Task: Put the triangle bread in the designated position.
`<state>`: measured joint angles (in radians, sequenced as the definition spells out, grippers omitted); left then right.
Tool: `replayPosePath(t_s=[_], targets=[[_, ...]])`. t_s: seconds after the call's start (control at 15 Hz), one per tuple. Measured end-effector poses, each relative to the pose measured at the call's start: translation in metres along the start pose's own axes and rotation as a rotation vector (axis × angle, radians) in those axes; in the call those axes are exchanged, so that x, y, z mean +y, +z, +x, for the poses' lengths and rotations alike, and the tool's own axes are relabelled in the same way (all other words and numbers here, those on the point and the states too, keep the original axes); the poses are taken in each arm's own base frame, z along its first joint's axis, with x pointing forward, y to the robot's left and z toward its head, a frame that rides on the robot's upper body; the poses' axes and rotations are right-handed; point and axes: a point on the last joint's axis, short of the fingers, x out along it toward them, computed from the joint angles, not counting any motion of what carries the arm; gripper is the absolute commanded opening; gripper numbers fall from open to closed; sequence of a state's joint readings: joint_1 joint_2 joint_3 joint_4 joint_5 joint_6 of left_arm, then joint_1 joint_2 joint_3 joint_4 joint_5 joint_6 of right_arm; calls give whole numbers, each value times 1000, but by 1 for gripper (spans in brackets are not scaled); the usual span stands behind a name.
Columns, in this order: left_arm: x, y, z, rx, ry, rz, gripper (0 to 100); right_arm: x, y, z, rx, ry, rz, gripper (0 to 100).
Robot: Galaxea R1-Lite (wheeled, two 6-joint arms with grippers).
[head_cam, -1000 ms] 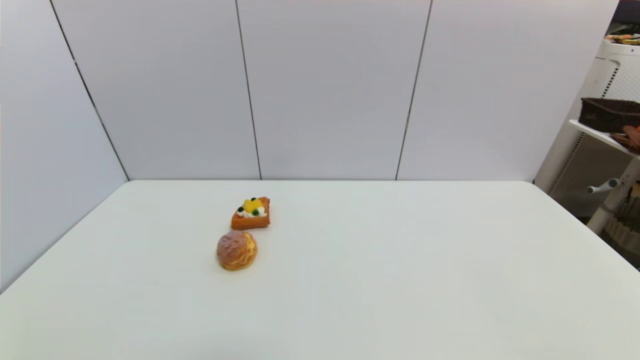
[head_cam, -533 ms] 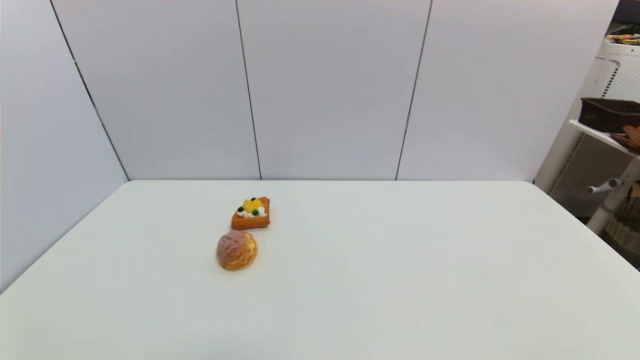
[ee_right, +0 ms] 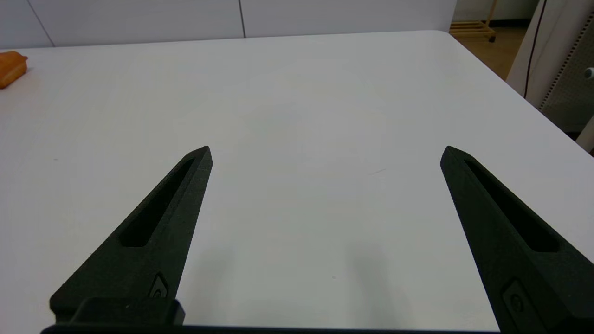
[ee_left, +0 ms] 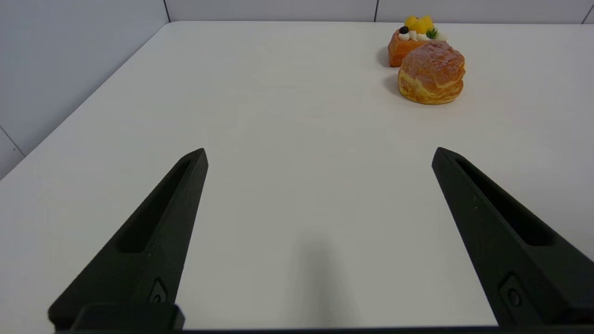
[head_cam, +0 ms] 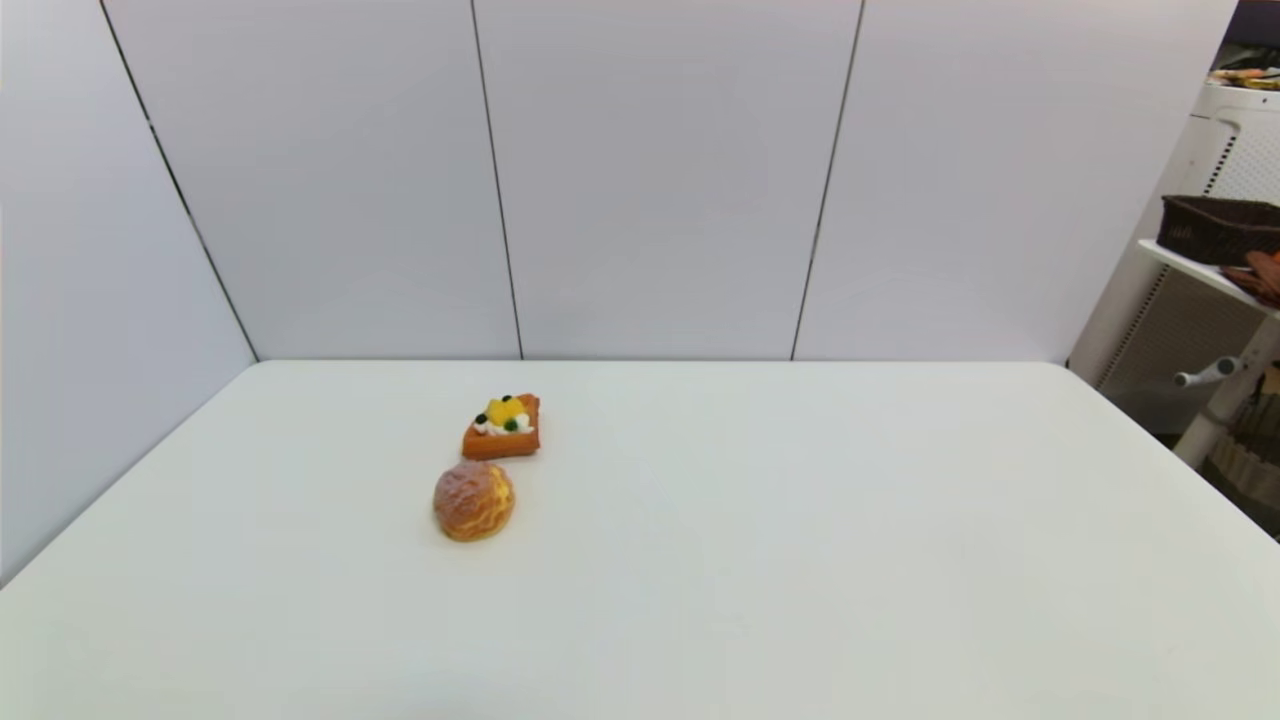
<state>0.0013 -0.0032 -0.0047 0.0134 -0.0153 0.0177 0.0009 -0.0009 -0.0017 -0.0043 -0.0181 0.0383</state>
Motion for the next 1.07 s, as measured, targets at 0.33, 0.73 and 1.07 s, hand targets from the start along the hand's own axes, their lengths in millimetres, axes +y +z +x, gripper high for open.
replayPosePath(t_s=[0.33,0.73,1.07], targets=[[0,0,0,0,0,-1,100,0,0,0,0,0,0,100],[0,0,0,0,0,-1,100,0,0,0,2,0,-1,100],[0,0,0,0,0,-1,100,0,0,0,1,-1,6,100]])
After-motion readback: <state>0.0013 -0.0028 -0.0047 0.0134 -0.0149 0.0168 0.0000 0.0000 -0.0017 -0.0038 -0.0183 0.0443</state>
